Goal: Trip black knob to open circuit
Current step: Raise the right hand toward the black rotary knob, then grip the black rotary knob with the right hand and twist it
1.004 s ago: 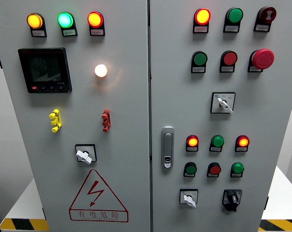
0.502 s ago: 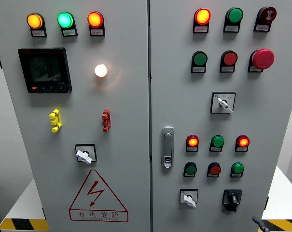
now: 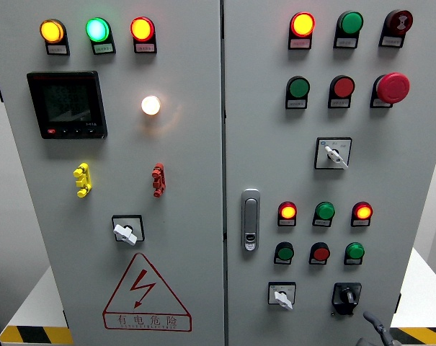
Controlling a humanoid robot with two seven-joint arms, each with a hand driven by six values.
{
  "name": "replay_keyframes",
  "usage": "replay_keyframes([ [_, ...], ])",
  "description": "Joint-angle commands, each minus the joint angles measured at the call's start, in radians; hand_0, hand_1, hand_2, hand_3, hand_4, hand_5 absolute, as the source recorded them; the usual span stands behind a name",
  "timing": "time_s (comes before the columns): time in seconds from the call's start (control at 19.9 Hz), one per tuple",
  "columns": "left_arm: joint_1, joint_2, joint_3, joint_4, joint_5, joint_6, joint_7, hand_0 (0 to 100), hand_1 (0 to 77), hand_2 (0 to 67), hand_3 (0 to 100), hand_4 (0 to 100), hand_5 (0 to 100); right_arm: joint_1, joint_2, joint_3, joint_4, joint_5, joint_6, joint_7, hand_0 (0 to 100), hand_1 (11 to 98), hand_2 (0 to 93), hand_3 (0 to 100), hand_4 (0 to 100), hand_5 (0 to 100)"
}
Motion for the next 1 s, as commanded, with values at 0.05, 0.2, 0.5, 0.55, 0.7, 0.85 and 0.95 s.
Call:
replay_keyframes([
  [0.05,0.001,0.000,0.000,0.000,0.000,0.000,0.000,0,3.0,13.0,21,7,1,0.008,0.0006,-0.008,0.000,0.017,0.003,-0.015,100,66.3,1.9,93,99,100],
  [0.2,0.001,-0.001,0.000,0.000,0.000,0.000,0.000,0,3.0,13.0,21,7,1,0.008,0.0006,-0.016,-0.003,0.023,0.006,-0.015,100,66.5,1.8,93,99,100],
  [0.5,0.001,0.000,0.000,0.000,0.000,0.000,0.000,0,3.0,13.0,21,7,1,0.021,0.0006,-0.022,-0.011,0.035,0.008,-0.017,100,66.4,1.7,93,100,100],
  [0.55,0.001,0.000,0.000,0.000,0.000,0.000,0.000,0,3.0,13.0,21,7,1,0.023,0.0006,-0.022,-0.011,0.037,0.008,-0.017,100,66.3,1.6,93,100,100],
  [0.7,-0.001,0.000,0.000,0.000,0.000,0.000,0.000,0,3.0,13.0,21,7,1,0.023,0.0006,-0.022,-0.012,0.037,0.009,-0.017,100,66.1,1.6,93,100,100],
  [0.85,-0.001,-0.001,0.000,0.000,0.000,0.000,0.000,0,3.0,13.0,21,7,1,0.035,0.0006,-0.023,-0.017,0.037,0.011,-0.017,100,65.8,1.5,93,100,100],
  [0.95,-0.001,0.000,0.000,0.000,0.000,0.000,0.000,0,2.9,13.0,21,7,1,0.038,0.0006,-0.025,-0.018,0.037,0.011,-0.017,100,65.8,1.4,93,100,100],
])
